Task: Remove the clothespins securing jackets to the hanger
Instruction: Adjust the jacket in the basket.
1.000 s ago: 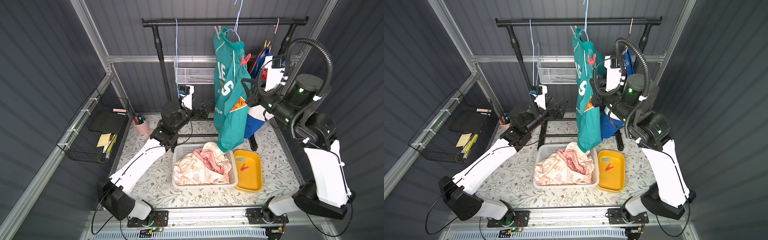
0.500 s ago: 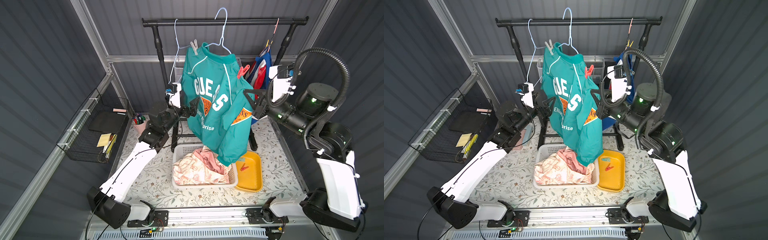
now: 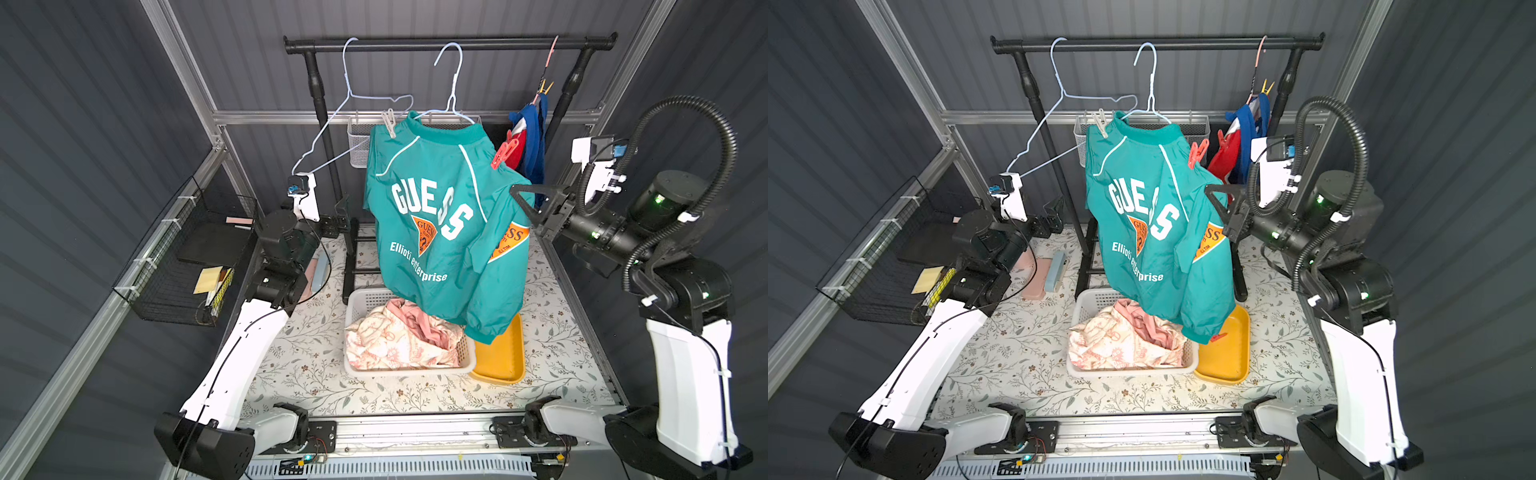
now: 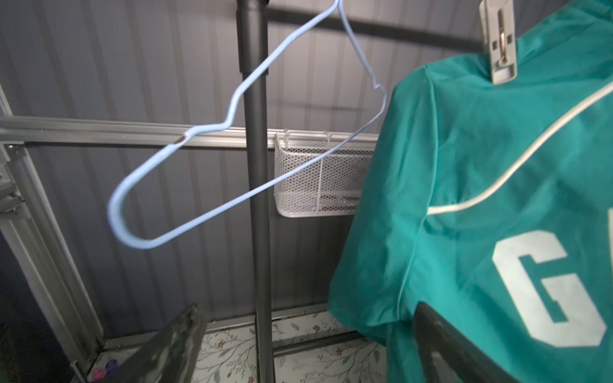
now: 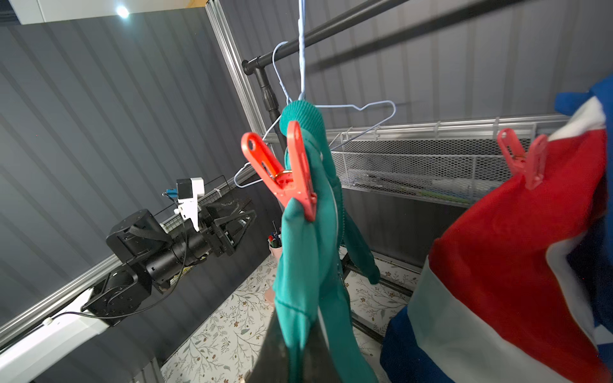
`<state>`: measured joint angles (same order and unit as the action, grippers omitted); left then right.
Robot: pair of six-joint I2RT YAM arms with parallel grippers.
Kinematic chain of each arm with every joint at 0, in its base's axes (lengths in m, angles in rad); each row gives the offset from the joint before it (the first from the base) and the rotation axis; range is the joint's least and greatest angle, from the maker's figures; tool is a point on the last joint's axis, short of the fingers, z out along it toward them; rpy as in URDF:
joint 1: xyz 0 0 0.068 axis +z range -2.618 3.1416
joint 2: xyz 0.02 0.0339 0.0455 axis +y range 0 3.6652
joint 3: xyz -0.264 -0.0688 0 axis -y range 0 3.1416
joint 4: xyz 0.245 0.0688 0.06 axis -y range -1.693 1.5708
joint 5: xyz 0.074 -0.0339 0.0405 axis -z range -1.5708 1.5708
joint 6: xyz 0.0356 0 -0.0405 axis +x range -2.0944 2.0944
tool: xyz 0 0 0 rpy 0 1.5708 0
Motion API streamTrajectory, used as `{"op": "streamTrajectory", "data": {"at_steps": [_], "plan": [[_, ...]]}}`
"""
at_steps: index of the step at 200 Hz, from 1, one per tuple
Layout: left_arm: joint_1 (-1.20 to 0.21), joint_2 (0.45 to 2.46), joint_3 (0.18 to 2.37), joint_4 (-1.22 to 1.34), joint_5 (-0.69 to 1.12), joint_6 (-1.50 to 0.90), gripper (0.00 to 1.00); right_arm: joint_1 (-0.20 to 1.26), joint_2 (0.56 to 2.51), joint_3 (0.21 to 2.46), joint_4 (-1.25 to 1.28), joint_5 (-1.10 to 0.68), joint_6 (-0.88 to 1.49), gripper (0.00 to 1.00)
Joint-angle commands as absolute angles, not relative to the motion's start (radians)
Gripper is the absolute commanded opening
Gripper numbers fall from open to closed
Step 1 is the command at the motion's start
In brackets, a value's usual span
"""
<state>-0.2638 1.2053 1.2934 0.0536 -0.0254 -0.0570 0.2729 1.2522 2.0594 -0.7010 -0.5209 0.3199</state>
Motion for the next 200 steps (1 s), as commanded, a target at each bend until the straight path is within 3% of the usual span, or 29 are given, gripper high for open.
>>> {"op": "streamTrajectory", "data": {"at_steps": [1,81,128,200], "plan": [[-0.258,1.188,1.250,0.082,0.010,0.002,0.99,0.222,1.229,2.095,-0.492,-0.691,0.388,0.00],[-0.247,1.175,1.090,0.359,0.017,0.086,0.99,0.120,1.221,2.044,-0.376,-0.844,0.498,0.00],[-0.247,1.190,1.083,0.388,0.034,0.112,0.99,0.099,1.220,2.042,-0.325,-0.884,0.550,0.00],[-0.247,1.284,1.144,0.433,-0.112,0.104,0.98,0.095,1.221,2.036,-0.284,-0.926,0.591,0.00]]}}
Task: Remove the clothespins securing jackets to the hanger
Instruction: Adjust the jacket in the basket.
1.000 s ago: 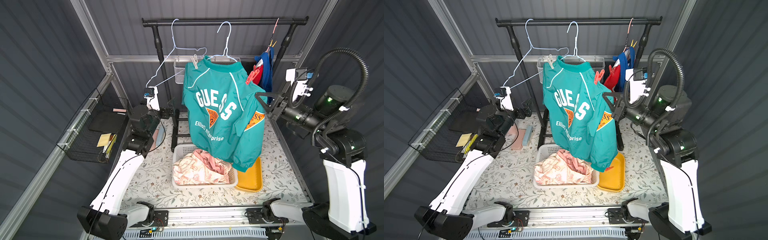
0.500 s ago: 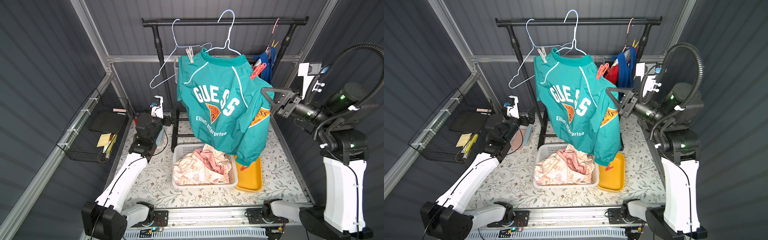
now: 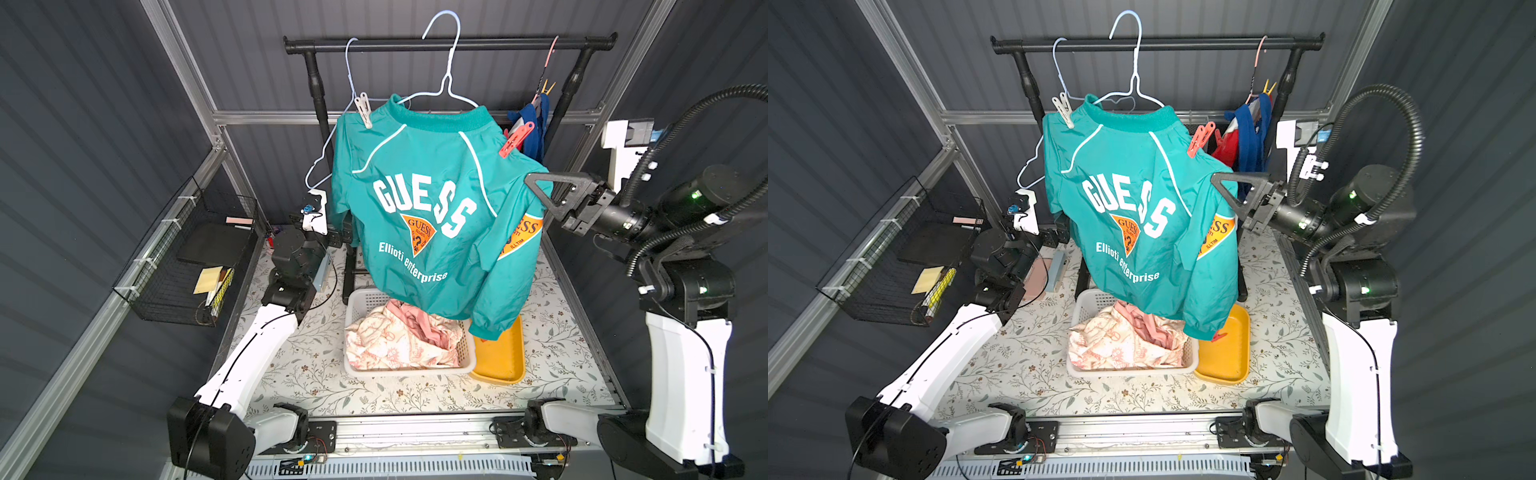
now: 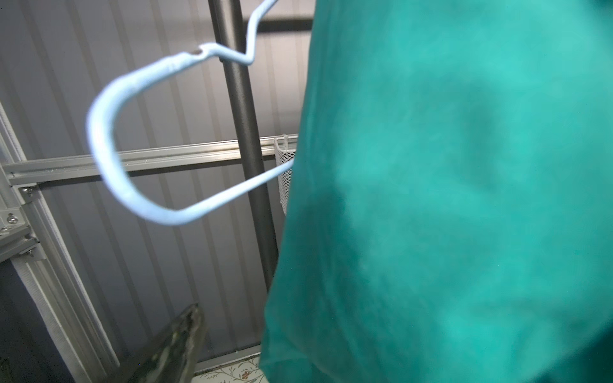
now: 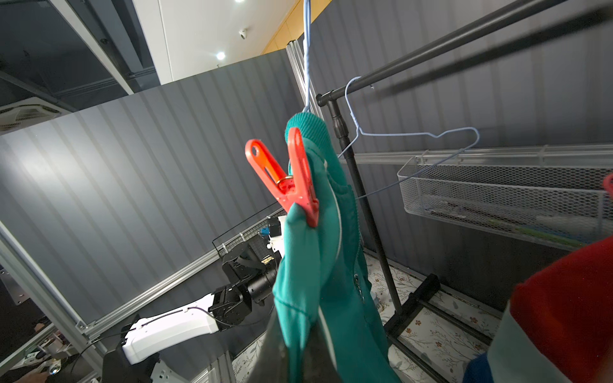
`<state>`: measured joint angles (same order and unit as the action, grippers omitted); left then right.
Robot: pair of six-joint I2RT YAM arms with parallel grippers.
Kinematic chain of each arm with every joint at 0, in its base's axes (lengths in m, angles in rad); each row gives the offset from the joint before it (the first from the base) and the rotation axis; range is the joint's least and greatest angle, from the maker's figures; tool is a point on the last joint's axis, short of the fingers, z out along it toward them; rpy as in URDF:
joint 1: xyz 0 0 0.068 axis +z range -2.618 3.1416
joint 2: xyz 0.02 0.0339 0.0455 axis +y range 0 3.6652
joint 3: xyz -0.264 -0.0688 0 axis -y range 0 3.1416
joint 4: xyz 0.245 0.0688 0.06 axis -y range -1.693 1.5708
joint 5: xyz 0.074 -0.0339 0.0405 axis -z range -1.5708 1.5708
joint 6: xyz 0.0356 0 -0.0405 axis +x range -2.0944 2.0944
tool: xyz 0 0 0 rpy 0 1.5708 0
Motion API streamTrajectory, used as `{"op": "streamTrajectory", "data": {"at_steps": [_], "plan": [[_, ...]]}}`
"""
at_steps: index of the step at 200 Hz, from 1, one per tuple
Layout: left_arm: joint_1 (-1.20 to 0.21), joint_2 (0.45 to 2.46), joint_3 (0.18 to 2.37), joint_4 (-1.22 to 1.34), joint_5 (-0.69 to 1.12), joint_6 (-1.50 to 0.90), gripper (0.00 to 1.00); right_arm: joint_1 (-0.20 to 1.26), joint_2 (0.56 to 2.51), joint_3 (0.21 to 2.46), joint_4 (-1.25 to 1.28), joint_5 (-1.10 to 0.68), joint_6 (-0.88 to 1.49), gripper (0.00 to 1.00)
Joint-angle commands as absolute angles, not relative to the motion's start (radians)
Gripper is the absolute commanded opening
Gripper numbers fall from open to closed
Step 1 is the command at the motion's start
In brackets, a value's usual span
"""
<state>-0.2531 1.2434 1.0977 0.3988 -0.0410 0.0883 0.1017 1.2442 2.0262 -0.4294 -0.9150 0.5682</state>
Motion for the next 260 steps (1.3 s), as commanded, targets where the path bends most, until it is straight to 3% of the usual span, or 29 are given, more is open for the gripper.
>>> {"op": "streamTrajectory", "data": {"at_steps": [1,16,41,63,80,137,201,232,260], "plan": [[-0.247,1.286,1.145,0.433,-0.114,0.104,0.98,0.095,1.221,2.036,-0.283,-0.927,0.593,0.00],[-0.247,1.302,1.160,0.445,-0.120,0.100,0.90,0.096,1.220,2.034,-0.284,-0.932,0.592,0.00],[-0.248,1.316,1.181,0.458,-0.109,0.107,0.61,0.095,1.221,2.030,-0.282,-0.941,0.592,0.00],[-0.247,1.303,1.170,0.475,-0.042,0.124,0.21,0.095,1.221,2.027,-0.281,-0.950,0.590,0.00],[-0.249,1.283,1.161,0.476,-0.009,0.140,0.00,0.094,1.220,2.021,-0.280,-0.948,0.585,0.00],[-0.250,1.193,1.126,0.288,0.204,0.073,0.00,0.095,1.221,1.979,-0.278,-0.934,0.574,0.00],[-0.298,1.100,1.076,0.192,0.308,-0.035,0.00,0.103,1.234,1.939,-0.238,-0.947,0.582,0.00],[-0.350,1.071,1.093,0.121,0.331,-0.018,0.00,0.222,1.273,1.990,-0.390,-0.872,0.422,0.00],[-0.367,1.024,1.125,0.066,0.320,-0.023,0.00,0.317,1.306,1.961,-0.316,-0.849,0.433,0.00]]}}
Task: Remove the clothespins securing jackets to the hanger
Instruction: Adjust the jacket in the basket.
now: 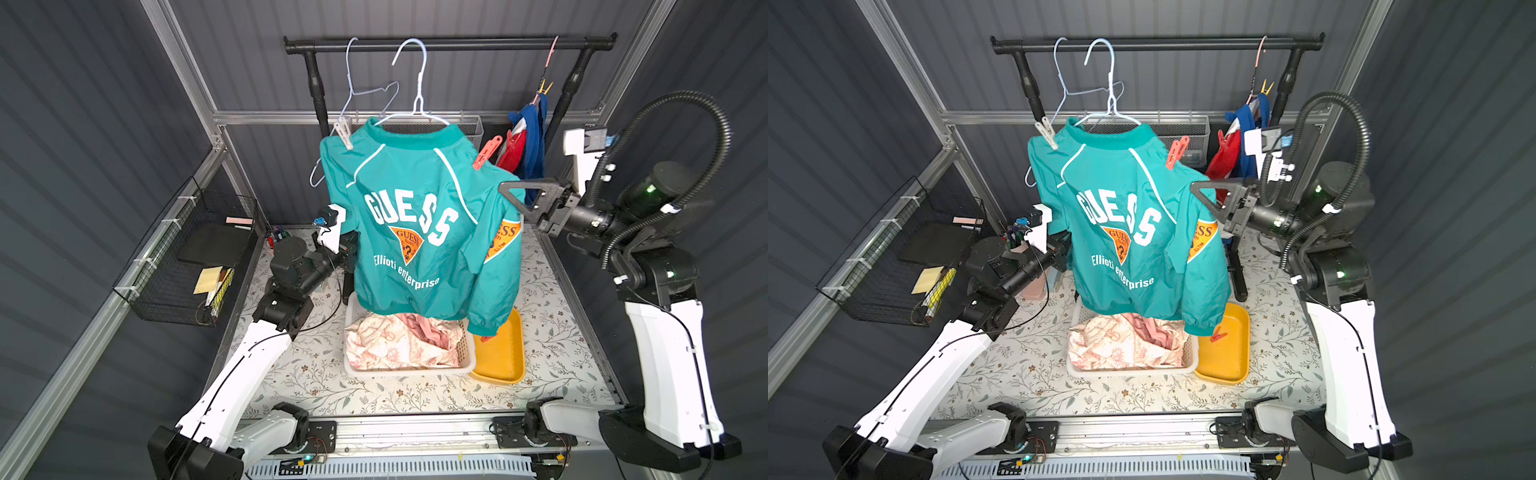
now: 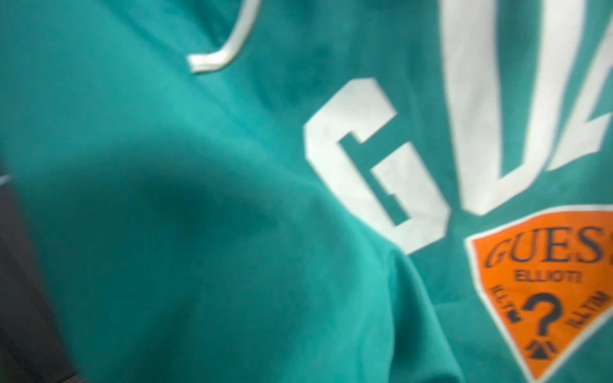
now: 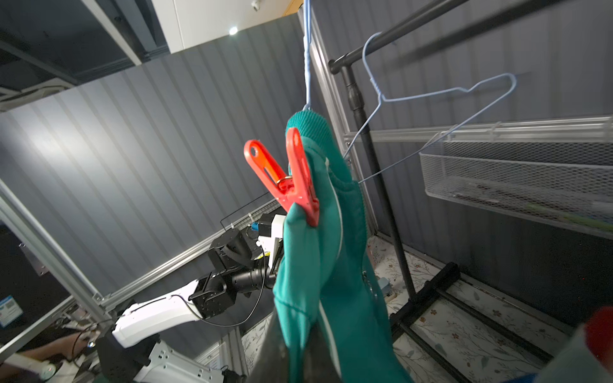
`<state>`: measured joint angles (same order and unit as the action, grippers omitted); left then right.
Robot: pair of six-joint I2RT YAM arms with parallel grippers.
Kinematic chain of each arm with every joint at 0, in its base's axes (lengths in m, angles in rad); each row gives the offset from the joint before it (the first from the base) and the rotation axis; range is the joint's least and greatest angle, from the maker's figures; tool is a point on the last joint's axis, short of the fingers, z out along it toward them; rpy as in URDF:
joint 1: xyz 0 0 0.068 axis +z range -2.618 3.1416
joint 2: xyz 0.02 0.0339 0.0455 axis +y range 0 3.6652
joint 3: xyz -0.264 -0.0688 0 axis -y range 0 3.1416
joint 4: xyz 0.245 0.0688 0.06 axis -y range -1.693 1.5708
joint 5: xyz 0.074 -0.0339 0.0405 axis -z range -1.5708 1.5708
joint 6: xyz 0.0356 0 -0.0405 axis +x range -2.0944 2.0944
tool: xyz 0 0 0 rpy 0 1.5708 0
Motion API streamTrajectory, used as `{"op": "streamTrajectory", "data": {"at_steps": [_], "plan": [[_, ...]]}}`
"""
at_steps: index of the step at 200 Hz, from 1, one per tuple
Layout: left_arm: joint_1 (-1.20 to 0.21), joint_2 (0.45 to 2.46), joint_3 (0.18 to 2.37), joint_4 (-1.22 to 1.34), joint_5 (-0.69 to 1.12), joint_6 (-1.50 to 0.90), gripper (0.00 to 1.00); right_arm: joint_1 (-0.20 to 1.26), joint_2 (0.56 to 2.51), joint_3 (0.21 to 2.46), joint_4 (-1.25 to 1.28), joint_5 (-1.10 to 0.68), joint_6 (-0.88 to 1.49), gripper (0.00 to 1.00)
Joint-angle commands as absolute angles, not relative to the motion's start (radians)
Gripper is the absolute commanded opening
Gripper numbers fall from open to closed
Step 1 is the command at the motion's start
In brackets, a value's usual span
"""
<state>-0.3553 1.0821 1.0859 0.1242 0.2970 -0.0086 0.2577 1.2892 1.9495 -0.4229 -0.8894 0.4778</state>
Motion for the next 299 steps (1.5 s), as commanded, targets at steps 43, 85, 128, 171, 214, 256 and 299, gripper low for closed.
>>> {"op": "streamTrajectory", "data": {"at_steps": [43,85,128,171,214,256,299], "plan": [[-0.368,0.931,1.192,-0.031,0.119,-0.092,0.00,0.428,1.368,1.887,-0.151,-0.813,0.470,0.00],[-0.368,0.876,1.222,-0.089,0.069,-0.082,0.00,0.471,1.404,1.782,0.080,-0.798,0.560,0.00],[-0.368,0.885,1.160,-0.085,0.118,-0.060,0.00,0.469,1.340,1.515,0.265,-0.764,0.598,0.00],[-0.377,0.897,1.093,-0.048,0.176,-0.062,0.00,0.460,1.225,1.260,0.330,-0.783,0.630,0.00],[-0.417,0.899,1.049,-0.018,0.235,-0.088,0.00,0.426,1.057,1.104,0.204,-0.789,0.597,0.00],[-0.445,0.871,0.985,0.011,0.297,-0.150,0.00,0.362,0.924,1.015,0.109,-0.795,0.595,0.00],[-0.515,0.891,0.880,0.070,0.306,-0.183,0.00,0.328,0.873,1.032,-0.030,-0.810,0.532,0.00]]}}
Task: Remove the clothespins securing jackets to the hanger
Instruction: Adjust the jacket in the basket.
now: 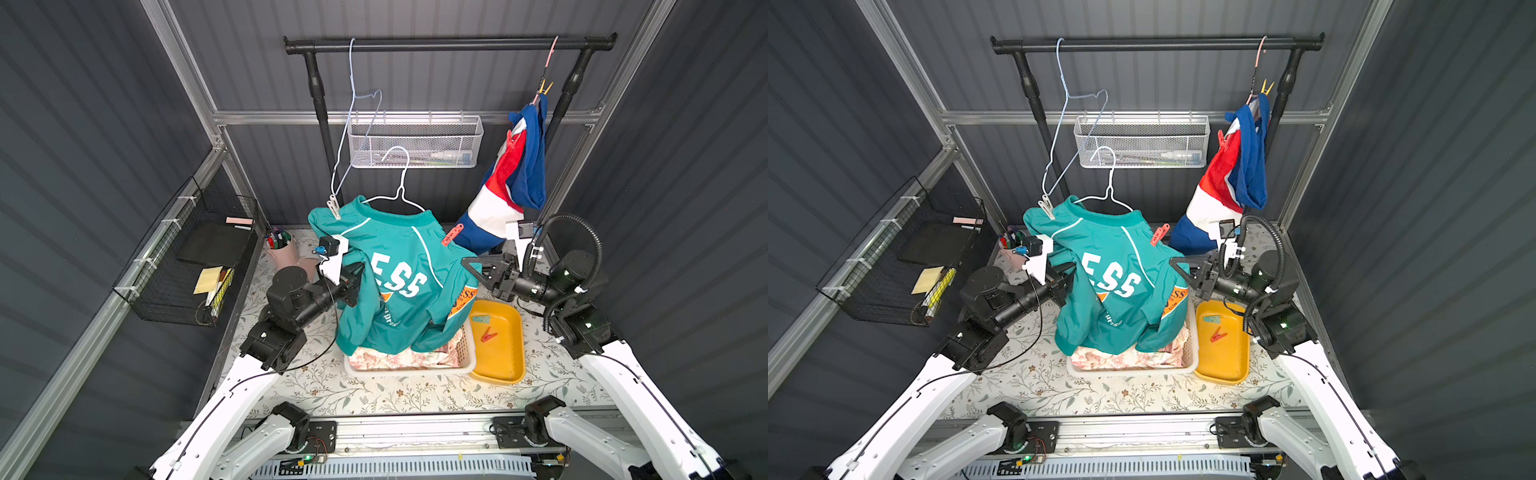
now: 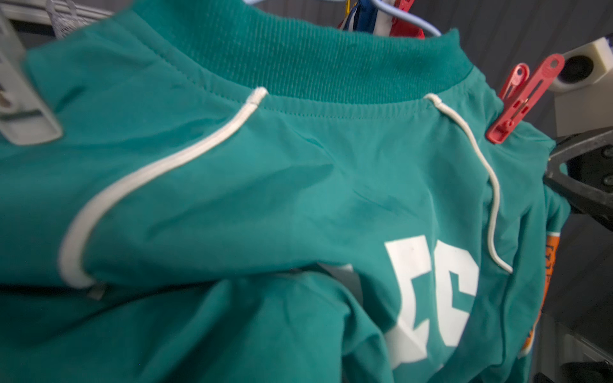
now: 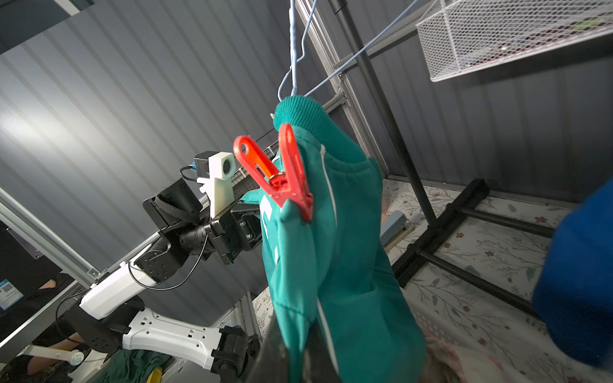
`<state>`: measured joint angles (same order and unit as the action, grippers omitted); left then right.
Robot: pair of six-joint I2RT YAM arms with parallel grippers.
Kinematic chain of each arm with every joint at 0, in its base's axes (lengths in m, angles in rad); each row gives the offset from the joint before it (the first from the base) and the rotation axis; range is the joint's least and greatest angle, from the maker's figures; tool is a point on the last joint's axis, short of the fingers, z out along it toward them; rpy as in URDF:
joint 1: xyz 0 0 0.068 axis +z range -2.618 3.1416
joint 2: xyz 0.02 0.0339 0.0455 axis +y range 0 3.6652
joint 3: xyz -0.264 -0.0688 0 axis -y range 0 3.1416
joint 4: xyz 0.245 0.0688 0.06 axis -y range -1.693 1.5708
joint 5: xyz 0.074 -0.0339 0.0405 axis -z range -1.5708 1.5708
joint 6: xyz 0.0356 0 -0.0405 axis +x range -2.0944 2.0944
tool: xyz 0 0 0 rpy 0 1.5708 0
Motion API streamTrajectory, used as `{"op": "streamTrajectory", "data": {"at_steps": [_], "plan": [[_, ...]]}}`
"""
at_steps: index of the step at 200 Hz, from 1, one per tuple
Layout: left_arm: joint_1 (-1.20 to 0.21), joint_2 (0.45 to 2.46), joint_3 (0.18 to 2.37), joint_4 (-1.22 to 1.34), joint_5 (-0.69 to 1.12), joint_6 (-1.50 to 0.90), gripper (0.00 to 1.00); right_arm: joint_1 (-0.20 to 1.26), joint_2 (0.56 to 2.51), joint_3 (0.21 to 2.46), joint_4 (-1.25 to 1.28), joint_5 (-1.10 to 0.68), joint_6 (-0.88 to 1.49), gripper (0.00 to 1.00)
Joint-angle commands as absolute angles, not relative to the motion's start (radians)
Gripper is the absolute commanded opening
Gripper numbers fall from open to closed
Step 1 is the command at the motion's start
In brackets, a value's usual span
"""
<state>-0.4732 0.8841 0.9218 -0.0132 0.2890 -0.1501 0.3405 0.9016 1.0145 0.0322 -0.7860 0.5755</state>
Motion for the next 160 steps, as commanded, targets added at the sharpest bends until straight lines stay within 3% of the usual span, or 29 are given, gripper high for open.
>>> {"op": "streamTrajectory", "data": {"at_steps": [1,98,160], "plan": [[-0.519,0.891,0.878,0.071,0.305,-0.183,0.00,0.327,0.872,1.032,-0.031,-0.810,0.531,0.00],[-0.826,1.006,0.770,0.146,0.166,-0.257,0.00,0.242,0.827,1.060,-0.194,-0.863,0.483,0.00],[-0.853,1.019,0.599,0.267,0.132,-0.408,0.00,0.276,0.857,1.010,-0.241,-0.905,0.460,0.00]]}}
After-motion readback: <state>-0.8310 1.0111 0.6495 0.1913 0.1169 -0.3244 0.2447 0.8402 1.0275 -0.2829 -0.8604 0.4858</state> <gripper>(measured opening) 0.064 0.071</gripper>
